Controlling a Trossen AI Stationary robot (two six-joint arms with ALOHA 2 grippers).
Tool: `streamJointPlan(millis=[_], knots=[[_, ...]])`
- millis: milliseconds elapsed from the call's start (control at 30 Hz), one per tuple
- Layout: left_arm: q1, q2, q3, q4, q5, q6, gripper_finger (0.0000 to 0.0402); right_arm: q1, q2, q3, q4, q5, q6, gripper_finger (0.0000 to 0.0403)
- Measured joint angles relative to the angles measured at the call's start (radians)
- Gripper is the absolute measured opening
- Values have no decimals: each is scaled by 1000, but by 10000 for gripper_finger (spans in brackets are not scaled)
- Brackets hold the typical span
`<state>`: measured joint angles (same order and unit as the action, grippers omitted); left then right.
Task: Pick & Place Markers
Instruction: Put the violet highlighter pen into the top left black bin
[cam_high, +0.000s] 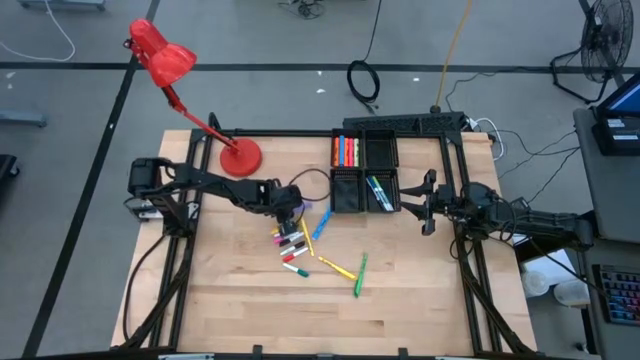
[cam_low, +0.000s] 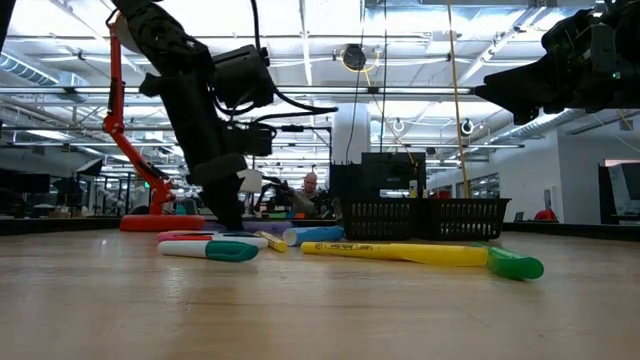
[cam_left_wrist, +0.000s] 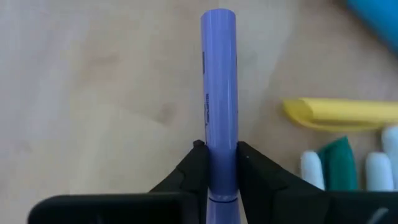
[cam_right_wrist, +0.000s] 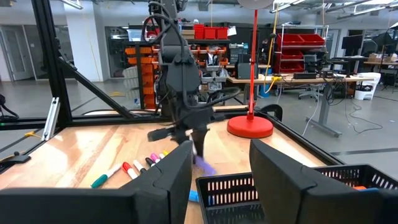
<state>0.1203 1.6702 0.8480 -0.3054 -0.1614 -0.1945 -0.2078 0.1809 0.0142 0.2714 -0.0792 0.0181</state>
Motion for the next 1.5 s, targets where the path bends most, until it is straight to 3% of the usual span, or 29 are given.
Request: streamJointPlan(millis=[167, 300, 367, 567, 800, 1100, 1233, 1500], knots=[[-3, -119, 3, 20, -66, -7, 62, 0, 0, 0, 0, 0, 0, 146], [10, -207, 4, 149, -112, -105, 62, 0, 0, 0, 0, 0, 0, 146], [29, -230, 24, 210, -96, -169, 62, 0, 0, 0, 0, 0, 0, 146], [82, -222, 165, 194, -72, -262, 62, 0, 0, 0, 0, 0, 0, 146], [139, -109, 461, 68, -68, -248, 62, 0, 3, 0, 0, 0, 0, 146], [240, 197, 864, -102, 1, -234, 62, 0, 7, 0, 0, 0, 0, 146], [277, 319, 928, -112, 30, -272, 62, 0, 10, 0, 0, 0, 0, 146], [341, 465, 931, -90, 23, -316, 62, 0, 10, 0, 0, 0, 0, 146]])
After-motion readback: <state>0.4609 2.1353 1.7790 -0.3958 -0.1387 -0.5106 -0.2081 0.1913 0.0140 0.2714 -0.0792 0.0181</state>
